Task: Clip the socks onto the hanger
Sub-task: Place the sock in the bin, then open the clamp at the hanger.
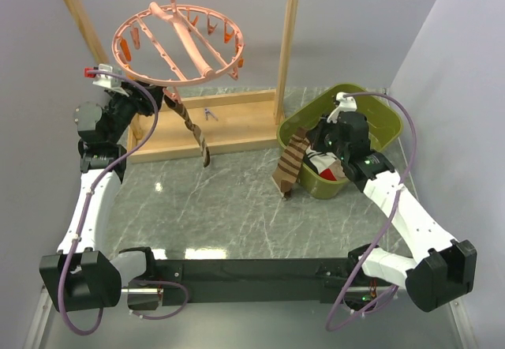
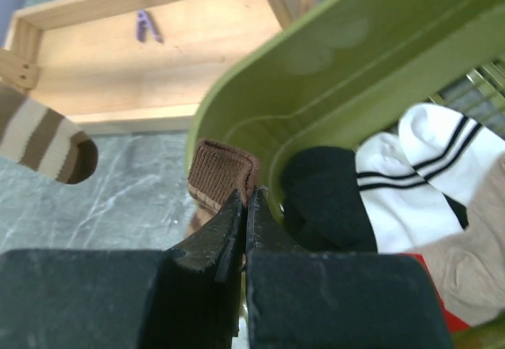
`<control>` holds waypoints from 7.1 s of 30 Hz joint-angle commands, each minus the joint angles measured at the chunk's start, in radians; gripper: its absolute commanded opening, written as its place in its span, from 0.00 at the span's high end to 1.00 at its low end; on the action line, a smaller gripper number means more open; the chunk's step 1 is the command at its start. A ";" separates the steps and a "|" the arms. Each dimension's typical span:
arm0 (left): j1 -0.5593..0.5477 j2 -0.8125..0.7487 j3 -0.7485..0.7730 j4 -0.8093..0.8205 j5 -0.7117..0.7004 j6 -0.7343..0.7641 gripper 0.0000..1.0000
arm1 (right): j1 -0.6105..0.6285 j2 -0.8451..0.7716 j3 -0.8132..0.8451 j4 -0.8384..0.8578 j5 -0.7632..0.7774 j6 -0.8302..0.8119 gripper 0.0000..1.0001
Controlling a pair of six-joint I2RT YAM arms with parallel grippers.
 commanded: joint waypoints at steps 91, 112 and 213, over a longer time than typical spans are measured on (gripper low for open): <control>-0.184 -0.162 -0.020 -0.095 -0.071 -0.153 0.38 | 0.435 0.464 0.748 0.241 -0.150 -0.092 0.30; 0.007 -0.202 0.098 -0.536 -0.280 -0.226 0.41 | 0.418 0.708 1.069 0.165 0.123 0.010 0.45; -0.121 0.094 -0.031 0.167 -0.080 -0.045 0.80 | -0.060 -0.039 0.284 -0.059 -0.003 0.335 0.16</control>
